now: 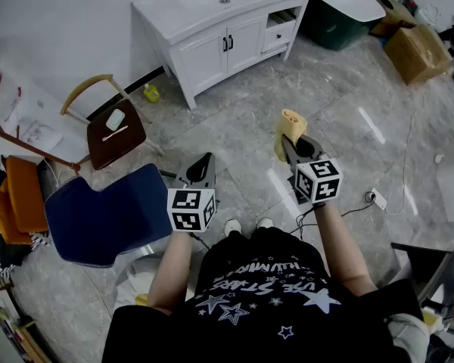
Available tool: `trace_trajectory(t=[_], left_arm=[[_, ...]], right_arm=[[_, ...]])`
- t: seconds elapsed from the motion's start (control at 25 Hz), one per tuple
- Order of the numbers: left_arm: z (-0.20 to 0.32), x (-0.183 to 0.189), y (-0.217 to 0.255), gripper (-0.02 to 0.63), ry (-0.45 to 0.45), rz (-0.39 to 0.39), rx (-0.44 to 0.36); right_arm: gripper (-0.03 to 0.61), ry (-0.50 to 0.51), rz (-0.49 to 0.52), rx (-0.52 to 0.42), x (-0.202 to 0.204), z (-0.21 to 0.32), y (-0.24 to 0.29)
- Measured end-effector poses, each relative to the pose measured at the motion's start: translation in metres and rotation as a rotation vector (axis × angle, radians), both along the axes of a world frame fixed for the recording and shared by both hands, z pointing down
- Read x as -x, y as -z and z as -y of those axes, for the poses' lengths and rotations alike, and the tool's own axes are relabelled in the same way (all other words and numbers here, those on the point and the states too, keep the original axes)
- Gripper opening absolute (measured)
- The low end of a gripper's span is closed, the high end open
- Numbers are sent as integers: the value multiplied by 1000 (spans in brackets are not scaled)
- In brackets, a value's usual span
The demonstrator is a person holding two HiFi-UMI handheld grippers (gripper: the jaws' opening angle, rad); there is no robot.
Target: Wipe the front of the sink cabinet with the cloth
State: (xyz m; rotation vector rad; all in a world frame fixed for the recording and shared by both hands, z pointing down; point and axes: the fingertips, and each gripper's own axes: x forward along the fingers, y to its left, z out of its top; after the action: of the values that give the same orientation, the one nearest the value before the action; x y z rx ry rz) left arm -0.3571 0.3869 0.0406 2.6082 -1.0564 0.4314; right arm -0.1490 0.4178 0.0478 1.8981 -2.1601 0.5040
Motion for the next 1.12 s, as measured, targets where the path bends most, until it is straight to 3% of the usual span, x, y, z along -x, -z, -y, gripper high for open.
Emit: trace_trajectory(t=[0.28,0.64,0.92,1.12], left_arm=[[5,16,-5,15,5,-10,16],[30,26,-15,15,-3,-10,22],[71,10,-29,15,45,17,46],[129,-30,-43,15,114,51,58]], right_arm=[[60,5,-4,8,13,9,-2],[60,-4,47,-67,19,35,1],[61,-21,76,-60,-23,86,-12],[61,28,88,-45,-79,160,-35]])
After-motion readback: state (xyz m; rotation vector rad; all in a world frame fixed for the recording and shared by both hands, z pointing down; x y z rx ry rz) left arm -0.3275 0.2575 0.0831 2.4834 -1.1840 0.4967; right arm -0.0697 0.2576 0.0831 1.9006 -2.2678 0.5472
